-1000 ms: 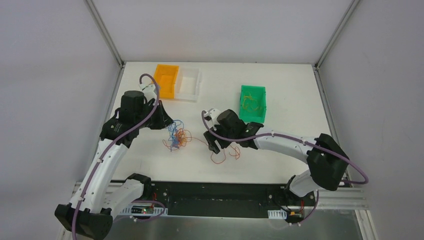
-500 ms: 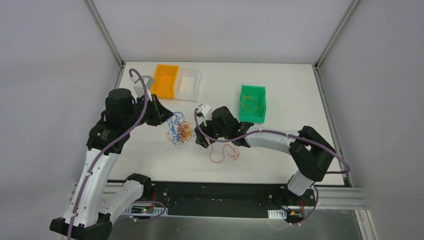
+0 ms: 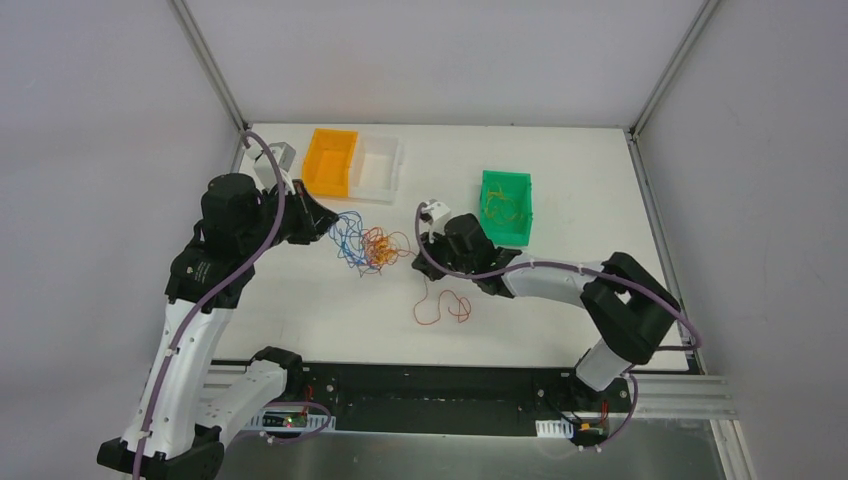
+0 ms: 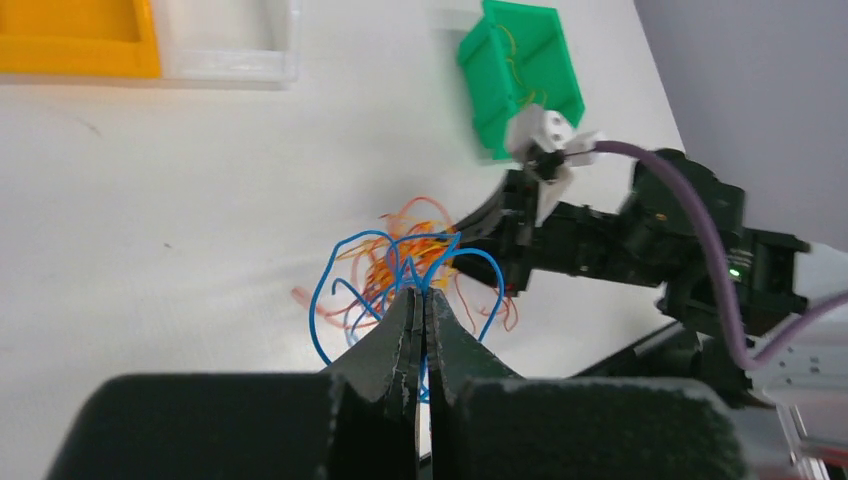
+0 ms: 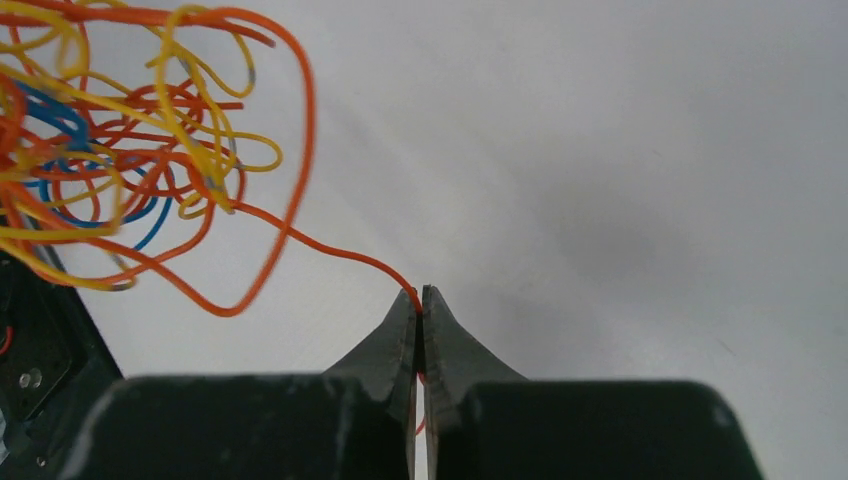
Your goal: Untangle the cables
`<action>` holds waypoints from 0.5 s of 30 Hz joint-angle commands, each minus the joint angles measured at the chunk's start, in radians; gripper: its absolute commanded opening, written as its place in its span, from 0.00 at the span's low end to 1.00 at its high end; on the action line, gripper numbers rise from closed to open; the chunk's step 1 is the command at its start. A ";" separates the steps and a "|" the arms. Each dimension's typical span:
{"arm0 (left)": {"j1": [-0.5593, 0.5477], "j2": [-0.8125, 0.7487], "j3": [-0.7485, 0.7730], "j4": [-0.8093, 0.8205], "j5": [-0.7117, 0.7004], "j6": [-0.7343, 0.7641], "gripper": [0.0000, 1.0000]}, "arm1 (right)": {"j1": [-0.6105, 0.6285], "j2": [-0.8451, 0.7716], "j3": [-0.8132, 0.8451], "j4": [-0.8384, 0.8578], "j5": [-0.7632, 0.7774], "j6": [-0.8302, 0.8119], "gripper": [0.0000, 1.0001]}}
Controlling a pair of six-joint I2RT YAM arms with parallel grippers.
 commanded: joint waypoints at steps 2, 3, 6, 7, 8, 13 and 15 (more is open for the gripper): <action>0.006 0.008 -0.024 -0.067 -0.304 -0.047 0.00 | -0.118 -0.213 -0.119 -0.047 0.140 0.195 0.00; 0.006 0.016 -0.026 -0.085 -0.367 -0.050 0.00 | -0.148 -0.239 -0.139 -0.090 0.180 0.224 0.00; 0.006 0.037 -0.050 -0.110 -0.560 -0.038 0.00 | -0.252 -0.351 -0.180 -0.266 0.322 0.324 0.00; 0.006 0.053 -0.053 -0.118 -0.608 -0.035 0.00 | -0.297 -0.379 -0.188 -0.327 0.357 0.357 0.00; 0.006 0.070 -0.053 -0.129 -0.639 -0.033 0.00 | -0.338 -0.404 -0.195 -0.388 0.381 0.388 0.00; 0.007 0.138 -0.060 -0.153 -0.684 -0.058 0.00 | -0.515 -0.553 -0.243 -0.558 0.428 0.463 0.00; 0.006 0.147 -0.066 -0.151 -0.688 -0.071 0.00 | -0.549 -0.618 -0.259 -0.592 0.451 0.477 0.00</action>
